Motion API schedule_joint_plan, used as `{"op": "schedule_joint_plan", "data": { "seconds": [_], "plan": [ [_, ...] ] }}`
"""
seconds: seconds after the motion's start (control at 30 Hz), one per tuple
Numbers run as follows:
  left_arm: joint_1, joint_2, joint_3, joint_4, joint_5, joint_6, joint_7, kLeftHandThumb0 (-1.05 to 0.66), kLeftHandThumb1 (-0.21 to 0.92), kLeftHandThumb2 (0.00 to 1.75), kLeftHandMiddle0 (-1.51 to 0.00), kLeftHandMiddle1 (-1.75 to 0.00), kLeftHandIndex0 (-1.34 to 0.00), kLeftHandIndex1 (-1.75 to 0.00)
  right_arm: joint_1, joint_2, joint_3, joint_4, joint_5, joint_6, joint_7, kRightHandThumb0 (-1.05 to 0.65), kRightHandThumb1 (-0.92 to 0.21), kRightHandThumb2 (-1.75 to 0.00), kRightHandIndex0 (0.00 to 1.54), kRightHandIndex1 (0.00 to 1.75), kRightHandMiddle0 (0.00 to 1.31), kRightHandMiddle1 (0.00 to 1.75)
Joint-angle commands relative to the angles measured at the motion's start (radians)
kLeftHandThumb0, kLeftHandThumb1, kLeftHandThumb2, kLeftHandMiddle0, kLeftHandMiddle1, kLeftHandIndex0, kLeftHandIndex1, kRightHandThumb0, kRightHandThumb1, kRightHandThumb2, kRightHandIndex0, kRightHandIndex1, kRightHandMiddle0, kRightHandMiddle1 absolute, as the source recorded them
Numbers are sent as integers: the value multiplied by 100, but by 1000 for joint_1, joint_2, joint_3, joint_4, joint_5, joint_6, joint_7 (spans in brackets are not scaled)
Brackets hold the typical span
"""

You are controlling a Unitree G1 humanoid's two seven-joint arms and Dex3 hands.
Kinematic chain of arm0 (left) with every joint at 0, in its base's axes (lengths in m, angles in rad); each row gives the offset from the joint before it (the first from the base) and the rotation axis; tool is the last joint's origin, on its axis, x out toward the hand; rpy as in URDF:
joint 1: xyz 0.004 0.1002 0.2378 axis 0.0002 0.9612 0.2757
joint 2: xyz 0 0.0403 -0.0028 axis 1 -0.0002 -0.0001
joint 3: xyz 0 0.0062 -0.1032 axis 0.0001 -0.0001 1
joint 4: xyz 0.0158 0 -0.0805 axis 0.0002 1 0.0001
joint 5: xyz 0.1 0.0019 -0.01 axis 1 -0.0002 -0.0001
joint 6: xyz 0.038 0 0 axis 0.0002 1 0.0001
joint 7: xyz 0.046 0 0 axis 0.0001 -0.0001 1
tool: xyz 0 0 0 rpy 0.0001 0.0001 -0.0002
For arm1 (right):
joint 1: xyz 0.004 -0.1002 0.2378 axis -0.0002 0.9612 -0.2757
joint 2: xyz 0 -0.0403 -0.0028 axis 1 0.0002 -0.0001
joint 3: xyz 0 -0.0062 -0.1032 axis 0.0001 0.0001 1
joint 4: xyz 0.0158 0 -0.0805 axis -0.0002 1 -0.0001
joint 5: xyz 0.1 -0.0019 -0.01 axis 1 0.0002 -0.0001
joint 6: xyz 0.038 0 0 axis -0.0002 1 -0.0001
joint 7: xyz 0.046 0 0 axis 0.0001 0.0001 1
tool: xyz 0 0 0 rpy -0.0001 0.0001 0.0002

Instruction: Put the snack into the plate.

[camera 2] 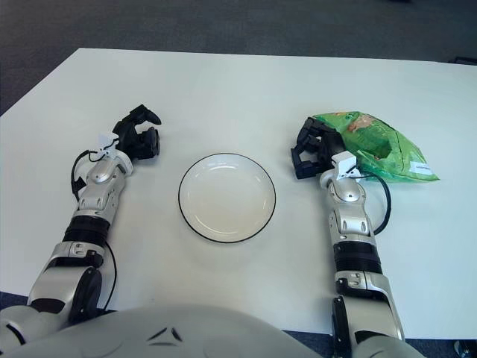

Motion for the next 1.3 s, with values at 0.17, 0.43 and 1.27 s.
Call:
{"op": "schedule_joint_plan", "data": {
  "seconds": [0.17,0.43,1.27],
  "plan": [
    [56,-14,-6,60,0,25,-2,-46,38,123,-115,-175,-56,-175,67,15,16,-5,2,75,43,0,13,-170,95,138,87,175],
    [44,-15,-8,85,3,10,-2,-45,40,122,-115,-175,-55,-175,92,14,-19,-172,-14,74,-10,0,17,-174,97,142,89,175],
    [28,-26,-8,124,8,-15,13,-45,39,123,-114,-175,-55,-175,186,-131,-103,-633,-353,-110,-63,0,14,-174,95,149,83,175]
  ]
}}
